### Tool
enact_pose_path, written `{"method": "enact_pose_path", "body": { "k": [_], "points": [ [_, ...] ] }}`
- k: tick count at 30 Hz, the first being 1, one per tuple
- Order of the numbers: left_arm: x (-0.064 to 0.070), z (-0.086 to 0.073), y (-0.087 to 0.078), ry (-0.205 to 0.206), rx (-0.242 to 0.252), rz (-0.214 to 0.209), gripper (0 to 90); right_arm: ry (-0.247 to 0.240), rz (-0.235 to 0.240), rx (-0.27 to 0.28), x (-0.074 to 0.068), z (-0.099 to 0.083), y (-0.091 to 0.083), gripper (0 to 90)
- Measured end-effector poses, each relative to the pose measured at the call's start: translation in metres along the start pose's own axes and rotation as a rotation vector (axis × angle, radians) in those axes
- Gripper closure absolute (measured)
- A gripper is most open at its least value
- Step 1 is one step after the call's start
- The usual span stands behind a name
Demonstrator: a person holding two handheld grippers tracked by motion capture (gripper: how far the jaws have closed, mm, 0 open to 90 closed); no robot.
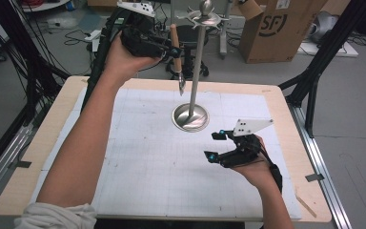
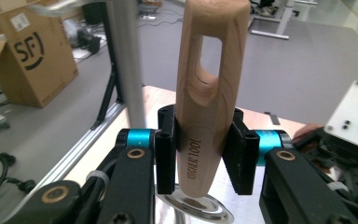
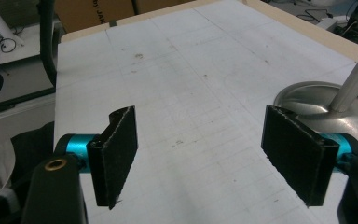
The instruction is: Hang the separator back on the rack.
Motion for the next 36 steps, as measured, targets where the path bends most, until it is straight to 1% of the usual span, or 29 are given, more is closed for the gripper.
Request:
{"method": "enact_pose_path", "body": {
  "k": [6, 8, 10, 12, 13, 15, 17, 20, 21, 22, 23, 27, 28, 29, 30, 31, 33, 36],
  "points": [
    [-0.020, 0.000, -0.001, -0.033, -0.003, 0.030, 68.5, -0.003, 0.006, -0.007, 0.000, 0.000, 0.002, 26.5],
    [-0.027, 0.003, 0.000, -0.037, -0.017, 0.037, 68.5, 0.002, 0.005, -0.006, 0.001, -0.001, 0.001, 26.5],
    [-0.033, 0.007, 0.001, -0.029, -0.028, 0.054, 68.5, 0.003, 0.004, -0.005, 0.002, -0.001, 0.001, 26.5],
    [-0.038, 0.009, 0.001, -0.036, -0.029, 0.049, 68.5, 0.011, 0.003, -0.008, 0.001, -0.001, 0.001, 26.5],
    [-0.041, 0.011, 0.001, -0.035, -0.037, 0.056, 68.5, 0.003, 0.000, -0.004, 0.002, -0.001, 0.002, 26.5],
    [-0.045, 0.013, 0.002, -0.031, -0.044, 0.067, 68.5, 0.006, 0.001, -0.007, 0.002, -0.001, 0.001, 26.5],
    [-0.050, 0.014, 0.002, -0.042, -0.037, 0.061, 68.5, 0.011, -0.002, -0.012, 0.003, -0.002, 0.001, 26.4],
    [-0.057, 0.013, 0.003, -0.043, -0.042, 0.059, 68.5, 0.019, -0.008, -0.009, 0.004, -0.002, -0.001, 26.5],
    [-0.059, 0.013, 0.003, -0.038, -0.046, 0.058, 68.5, 0.015, -0.014, -0.005, 0.004, -0.003, -0.002, 26.5],
    [-0.060, 0.013, 0.004, -0.038, -0.042, 0.057, 68.5, 0.022, -0.016, -0.010, 0.003, -0.003, -0.003, 26.5],
    [-0.061, 0.012, 0.004, -0.040, -0.046, 0.054, 68.5, 0.018, -0.020, -0.008, 0.003, -0.004, -0.003, 26.5],
    [-0.060, 0.013, 0.008, -0.031, -0.050, 0.045, 68.5, 0.023, -0.020, -0.006, 0.003, -0.008, -0.003, 26.5],
    [-0.059, 0.013, 0.009, -0.027, -0.058, 0.046, 68.5, 0.032, -0.024, -0.010, 0.003, -0.008, -0.003, 26.5],
    [-0.059, 0.016, 0.010, -0.018, -0.068, 0.052, 68.5, 0.031, -0.025, -0.011, 0.004, -0.009, -0.002, 26.5],
    [-0.059, 0.016, 0.011, -0.022, -0.065, 0.054, 68.5, 0.028, -0.023, -0.012, 0.004, -0.009, -0.001, 26.5],
    [-0.059, 0.019, 0.010, -0.008, -0.072, 0.057, 68.5, 0.025, -0.023, -0.011, 0.004, -0.009, -0.001, 26.5],
    [-0.058, 0.022, 0.010, -0.009, -0.060, 0.050, 68.5, 0.022, -0.016, -0.006, 0.004, -0.007, 0.001, 26.5],
    [-0.058, 0.024, 0.013, -0.006, -0.070, 0.055, 68.5, 0.024, -0.015, -0.010, 0.004, -0.008, 0.001, 26.5]
  ]
}}
Point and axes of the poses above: each handheld gripper's, and its own axes: y roughly forward along the jaws, z roughly out of its top, x roughly to its right, the point moved 2 cm from there along y, roughly forward along the jaws, and after that the axes turned 2 degrees about -y, right-handed, at the moved point
